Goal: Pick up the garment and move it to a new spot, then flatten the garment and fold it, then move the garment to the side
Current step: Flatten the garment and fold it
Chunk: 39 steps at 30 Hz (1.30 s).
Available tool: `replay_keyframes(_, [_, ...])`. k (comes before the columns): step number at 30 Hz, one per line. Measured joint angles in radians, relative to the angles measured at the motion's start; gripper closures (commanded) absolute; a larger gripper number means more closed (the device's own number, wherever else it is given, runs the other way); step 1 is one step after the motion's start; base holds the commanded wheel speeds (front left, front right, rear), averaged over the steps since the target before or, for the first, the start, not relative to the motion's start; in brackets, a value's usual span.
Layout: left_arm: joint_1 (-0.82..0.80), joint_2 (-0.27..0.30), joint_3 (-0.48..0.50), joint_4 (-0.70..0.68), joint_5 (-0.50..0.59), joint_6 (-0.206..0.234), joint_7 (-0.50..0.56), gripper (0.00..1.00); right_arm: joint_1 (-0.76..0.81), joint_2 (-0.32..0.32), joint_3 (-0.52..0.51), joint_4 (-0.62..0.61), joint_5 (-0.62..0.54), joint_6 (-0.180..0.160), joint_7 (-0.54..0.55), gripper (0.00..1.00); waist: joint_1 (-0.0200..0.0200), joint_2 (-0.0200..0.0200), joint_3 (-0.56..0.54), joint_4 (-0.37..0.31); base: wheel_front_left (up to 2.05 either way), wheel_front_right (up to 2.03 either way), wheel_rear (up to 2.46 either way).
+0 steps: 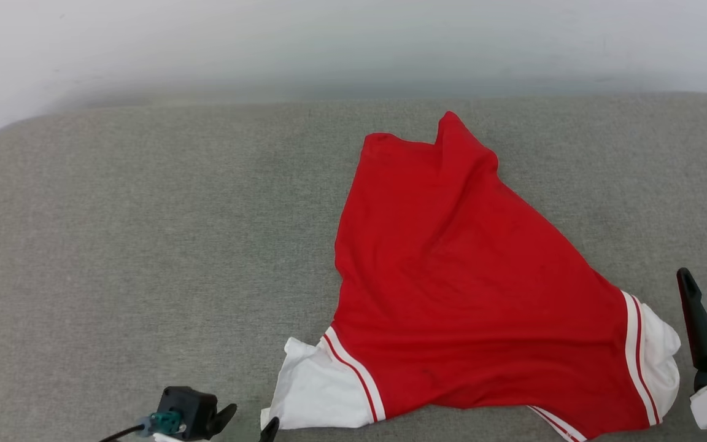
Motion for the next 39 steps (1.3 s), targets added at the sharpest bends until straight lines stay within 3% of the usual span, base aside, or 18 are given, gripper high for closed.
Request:
replay_keyframes(11, [-0.111, -0.047, -0.052, 0.153, 0.057, 0.012, 0.051, 0.00, -0.032, 0.003, 0.028, 0.025, 0.002, 0.000, -0.065, 0.00, 0.0001, 0.0000, 0.072, -0.044, 0.00, 0.00, 0.00])
replay_keyframes(21, [-0.165, -0.074, -0.081, 0.276, 0.073, -0.003, 0.056, 0.00, -0.049, -0.003, 0.044, 0.046, 0.012, 0.000, -0.075, 0.00, -0.0001, 0.0000, 0.116, -0.066, 0.00, 0.00, 0.00])
replay_keyframes(22, [-0.170, -0.078, -0.084, 0.283, 0.070, -0.011, 0.058, 0.64, -0.052, -0.004, 0.046, 0.048, 0.014, 0.000, -0.075, 0.00, -0.0001, 0.0000, 0.118, -0.067, 0.00, 0.00, 0.00])
replay_keyframes(23, [-0.174, -0.080, -0.084, 0.290, 0.063, -0.016, 0.059, 1.00, -0.054, -0.006, 0.047, 0.051, 0.015, 0.000, -0.075, 0.00, -0.0001, 0.0000, 0.118, -0.067, 0.00, 0.00, 0.00])
replay_keyframes(31, [-0.165, -0.099, -0.080, 0.316, 0.040, -0.026, 0.018, 1.00, -0.047, -0.020, 0.052, 0.078, 0.011, 0.000, -0.063, 0.00, 0.0001, 0.0000, 0.076, -0.056, 0.00, 0.00, 0.00])
replay_keyframes(35, [-0.125, -0.095, -0.050, 0.260, 0.018, -0.014, -0.025, 1.00, -0.026, -0.036, 0.061, 0.083, -0.004, 0.000, -0.014, 0.00, 0.0001, 0.0000, 0.040, -0.043, 0.00, 0.00, 0.00])
replay_keyframes(39, [-0.111, -0.055, -0.013, 0.156, 0.013, 0.003, -0.040, 1.00, -0.001, -0.061, 0.053, 0.086, -0.018, 0.000, 0.081, 0.00, 0.0001, 0.0000, 0.013, -0.022, 0.00, 0.00, 0.00])
